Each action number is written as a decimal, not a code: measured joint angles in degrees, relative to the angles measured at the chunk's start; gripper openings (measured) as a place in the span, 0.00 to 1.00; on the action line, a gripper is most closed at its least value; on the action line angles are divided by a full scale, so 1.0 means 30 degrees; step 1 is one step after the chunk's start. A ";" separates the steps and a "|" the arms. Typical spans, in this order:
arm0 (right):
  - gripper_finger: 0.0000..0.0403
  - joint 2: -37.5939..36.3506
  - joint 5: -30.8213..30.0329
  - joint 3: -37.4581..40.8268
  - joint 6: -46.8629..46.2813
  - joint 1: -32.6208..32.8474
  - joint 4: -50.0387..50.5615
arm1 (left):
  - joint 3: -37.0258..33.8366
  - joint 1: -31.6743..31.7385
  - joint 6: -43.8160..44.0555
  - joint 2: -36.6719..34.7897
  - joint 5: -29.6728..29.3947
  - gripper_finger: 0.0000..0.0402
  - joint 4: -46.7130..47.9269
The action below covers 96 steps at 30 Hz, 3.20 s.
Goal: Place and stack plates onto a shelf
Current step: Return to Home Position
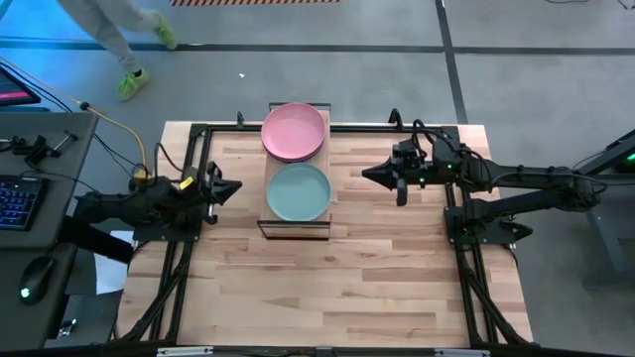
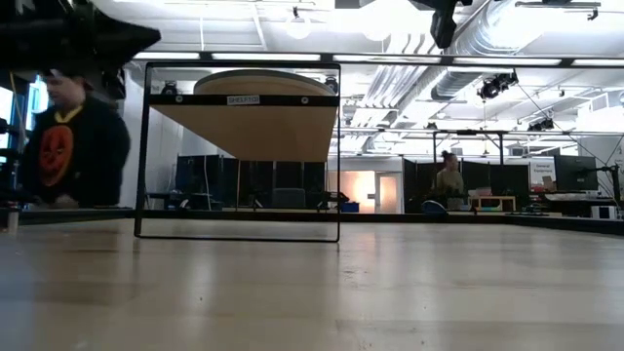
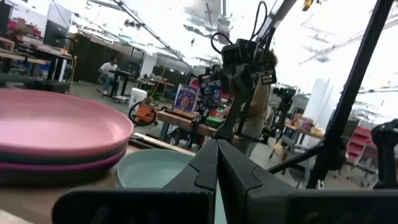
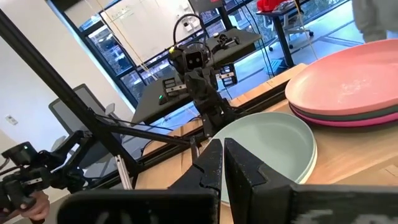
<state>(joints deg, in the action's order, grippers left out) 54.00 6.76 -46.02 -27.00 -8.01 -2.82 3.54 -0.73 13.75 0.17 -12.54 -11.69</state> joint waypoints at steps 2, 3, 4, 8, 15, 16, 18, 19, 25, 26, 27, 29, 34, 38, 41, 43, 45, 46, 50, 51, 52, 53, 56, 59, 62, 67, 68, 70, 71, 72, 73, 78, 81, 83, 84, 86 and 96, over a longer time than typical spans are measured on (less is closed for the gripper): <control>0.00 0.0000 0.0020 0.0001 -0.0008 0.0007 0.0133 | -0.0738 0.0000 0.0237 0.0007 -0.0002 0.00 -0.0869; 0.00 0.0000 0.0069 0.0005 -0.0030 0.0007 0.0125 | -0.0962 0.0000 0.0240 0.0040 -0.0001 0.00 -0.1053; 0.00 0.0000 0.0083 0.0005 -0.0114 0.0007 0.0119 | -0.0970 0.0000 0.0283 0.0025 0.0001 0.00 -0.0673; 0.00 0.0000 0.0131 0.0002 -0.0562 0.0016 0.0158 | -0.0964 0.0000 -0.0197 0.0012 -0.0012 0.00 0.0226; 0.00 -0.0054 0.0343 0.0006 -0.0916 0.0466 0.0179 | -0.0950 0.0080 -0.1484 0.0158 -0.0310 0.00 0.2998; 0.00 -0.0125 0.0496 0.0005 -0.0907 0.0568 0.0281 | -0.0950 0.0201 -0.1666 0.0206 -0.0186 0.00 0.3049; 0.00 -0.0312 0.0846 0.0000 -0.0913 0.0793 0.0561 | -0.0950 0.0577 -0.1633 0.0186 -0.0157 0.00 0.3092; 0.00 -0.0431 0.0999 0.0000 -0.0926 0.0890 0.0983 | -0.0950 0.0786 -0.1350 0.0187 -0.0164 0.00 0.3113; 0.00 -0.1624 0.1038 0.0000 0.0264 0.1727 0.3745 | -0.0950 0.1275 -0.0060 0.0346 0.0559 0.00 0.3188; 0.00 -0.1832 0.1046 0.0000 0.0629 0.1873 0.4201 | -0.0950 0.1259 0.0163 0.0346 0.0728 0.00 0.3212; 0.00 -0.2032 0.1049 0.0000 0.1003 0.1981 0.4637 | -0.0950 0.1239 0.0363 0.0346 0.0857 0.00 0.3244; 0.00 -0.2472 0.1044 0.0000 0.1686 0.2190 0.5388 | -0.0950 0.1239 0.0377 0.0346 0.0950 0.00 0.3250; 0.00 -0.3730 0.1122 0.0000 0.3502 0.2573 0.7182 | -0.0943 0.1239 0.0375 0.0346 0.0943 0.00 0.3259; 0.00 -0.5687 0.1491 0.1894 0.3795 0.2732 0.5810 | -0.0935 0.1239 0.0375 0.0346 0.0943 0.00 0.3259; 0.00 -0.7708 0.1934 0.5528 0.2043 0.2727 0.1911 | -0.0935 0.1239 0.0372 0.0346 0.0943 0.00 0.3259; 0.00 -0.8980 0.2036 0.7904 0.1274 0.2725 -0.0409 | -0.0935 0.1239 0.0375 0.0346 0.0943 0.00 0.3259; 0.00 -1.0199 0.2285 0.9703 0.1141 0.2725 -0.2028 | -0.0935 0.1239 0.0375 0.0346 0.0936 0.00 0.3252; 0.00 -1.0801 0.2302 1.0444 0.1165 0.2709 -0.2446 | -0.0935 0.1239 0.0368 0.0346 0.0943 0.00 0.3259; 0.00 -1.3056 0.2264 1.2502 0.1476 0.2637 -0.2645 | -0.0935 0.1239 0.0371 0.0346 0.0936 0.00 0.3259; 0.00 -1.3561 0.2248 1.2932 0.1498 0.2637 -0.2734 | -0.0935 0.1239 0.0368 0.0346 0.0936 0.00 0.3251; 0.00 -1.4050 0.2237 1.3316 0.1507 0.2637 -0.2807 | -0.0935 0.1239 0.0369 0.0346 0.0936 0.00 0.3258; 0.00 -1.4491 0.2235 1.3670 0.1507 0.2637 -0.2904 | -0.0935 0.1239 0.0368 0.0346 0.0936 0.00 0.3251; 0.00 -1.5662 0.2177 1.4513 0.1569 0.2637 -0.2947 | -0.0935 0.1239 0.0368 0.0346 0.0936 0.00 0.3251; 0.00 -1.6631 0.1884 1.5153 0.2113 0.2637 -0.2857 | -0.0935 0.1239 0.0368 0.0346 0.0936 0.00 0.3251; 0.00 -1.7343 0.0534 1.5147 0.3614 0.2637 -0.1362 | -0.0935 0.1239 0.0368 0.0346 0.0936 0.00 0.3251; 0.00 -1.7868 -0.1623 1.5147 0.4358 0.2632 0.0181 | -0.0935 0.1239 0.0368 0.0346 0.0936 0.00 0.3247; 0.00 -1.7900 -0.1659 1.5147 0.4306 0.2636 0.0505 | -0.0931 0.1239 0.0368 0.0346 0.0936 0.00 0.3251; 0.00 -1.7864 -0.1687 1.5147 0.4185 0.2633 0.0642 | -0.0928 0.1239 0.0368 0.0346 0.0936 0.00 0.3249; 0.00 -1.7870 -0.1683 1.5147 0.4114 0.2632 0.0639 | -0.0928 0.1239 0.0368 0.0346 0.0933 0.00 0.3251; 0.00 -1.7872 -0.1684 1.5147 0.3895 0.2637 0.0639 | -0.0928 0.1239 0.0368 0.0346 0.0936 0.00 0.3251; 0.00 -1.7872 -0.1699 1.5147 0.3689 0.2636 0.0640 | -0.0928 0.1239 0.0368 0.0346 0.0936 0.00 0.3246; 0.00 -1.7872 -0.1712 1.5147 0.3517 0.2631 0.0652 | -0.0928 0.1239 0.0368 0.0346 0.0934 0.00 0.3248; 0.00 -1.7872 -0.1708 1.5147 0.3515 0.2633 0.0653 | -0.0928 0.1239 0.0368 0.0346 0.0936 0.00 0.3248; 0.00 -1.7872 -0.1705 1.5147 0.3510 0.2637 0.0660 | -0.0928 0.1239 0.0368 0.0188 0.0936 0.00 0.3259; 0.00 -1.7865 -0.1705 1.5147 0.3510 0.2637 0.0660 | -0.0928 0.1233 0.0368 0.0027 0.0936 0.00 0.3248; 0.00 -1.7864 -0.1705 1.5147 0.3512 0.2632 0.0660 | -0.0906 0.1224 0.0367 0.0026 0.0928 0.00 0.3169; 0.00 -1.7864 -0.1698 1.5147 0.3510 0.2630 0.0675 | -0.0913 0.1209 0.0368 0.0011 0.0928 0.00 0.3215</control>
<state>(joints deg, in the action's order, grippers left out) 0.40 1.67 -0.58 -16.47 -0.12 -0.80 0.80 2.90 14.85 0.21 -9.76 -2.04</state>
